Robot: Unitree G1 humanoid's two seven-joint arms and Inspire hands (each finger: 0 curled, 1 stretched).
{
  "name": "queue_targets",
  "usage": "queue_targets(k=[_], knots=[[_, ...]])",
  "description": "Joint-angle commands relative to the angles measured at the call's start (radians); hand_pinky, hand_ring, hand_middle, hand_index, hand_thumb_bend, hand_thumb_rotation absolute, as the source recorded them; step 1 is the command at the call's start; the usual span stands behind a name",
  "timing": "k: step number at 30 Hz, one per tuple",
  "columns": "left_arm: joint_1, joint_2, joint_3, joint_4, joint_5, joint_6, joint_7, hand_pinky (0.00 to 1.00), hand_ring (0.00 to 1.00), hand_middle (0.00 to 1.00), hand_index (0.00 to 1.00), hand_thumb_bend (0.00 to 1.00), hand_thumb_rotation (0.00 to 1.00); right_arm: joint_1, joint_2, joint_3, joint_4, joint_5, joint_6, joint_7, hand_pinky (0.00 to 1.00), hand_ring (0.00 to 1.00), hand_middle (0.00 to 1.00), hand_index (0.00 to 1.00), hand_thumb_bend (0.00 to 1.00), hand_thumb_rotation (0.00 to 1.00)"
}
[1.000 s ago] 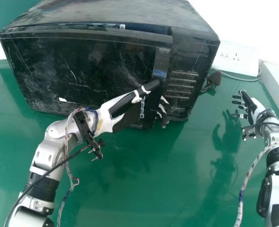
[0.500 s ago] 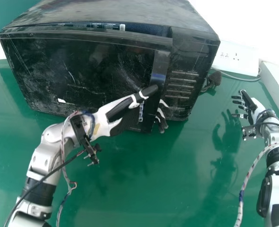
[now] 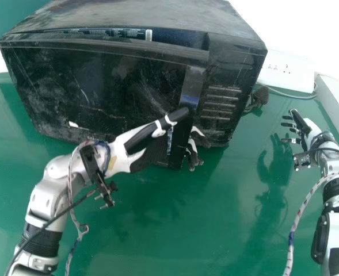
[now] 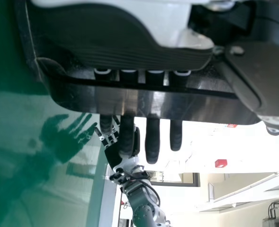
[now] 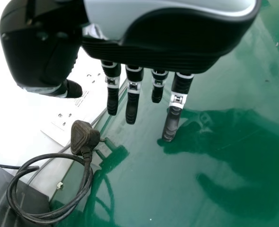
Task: Open the door of oven
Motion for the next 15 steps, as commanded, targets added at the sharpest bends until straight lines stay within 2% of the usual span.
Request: queue_targets(k=[1,5,7,9,13,15], knots=[[-0.010,-0.009,0.025,-0.059,-0.069,0.020,0.003,0.17,0.24,0.34,0.57,0.90,0.83,0.087,0.043,0.015,0.049,-0.024,0.067,0.036,0.64,0.75,0.79,0.85,0.47,0.33],[0.002,0.005,0.026,-0.088,-0.065,0.042,0.015,0.16,0.24,0.34,0.57,0.91,0.84,0.085,0.046,0.011,0.048,-0.020,0.070,0.029,0.59,0.74,0.80,0.88,0.46,0.36],[0.009,0.013,0.027,-0.106,-0.072,0.068,0.020,0.15,0.23,0.34,0.57,0.92,0.83,0.085,0.046,0.011,0.047,-0.020,0.069,0.036,0.65,0.75,0.80,0.86,0.46,0.38],[0.020,0.019,0.031,-0.129,-0.076,0.089,0.030,0.14,0.22,0.34,0.57,0.92,0.82,0.085,0.044,0.017,0.048,-0.026,0.067,0.043,0.65,0.77,0.82,0.87,0.46,0.40],[0.043,0.030,0.047,-0.176,-0.081,0.108,0.065,0.12,0.20,0.32,0.55,0.93,0.81,0.079,0.044,0.016,0.049,-0.024,0.078,0.046,0.68,0.78,0.82,0.88,0.45,0.36],[0.052,0.036,0.055,-0.185,-0.090,0.105,0.062,0.13,0.20,0.32,0.55,0.91,0.82,0.080,0.043,0.015,0.049,-0.024,0.078,0.047,0.58,0.74,0.81,0.88,0.46,0.40]])
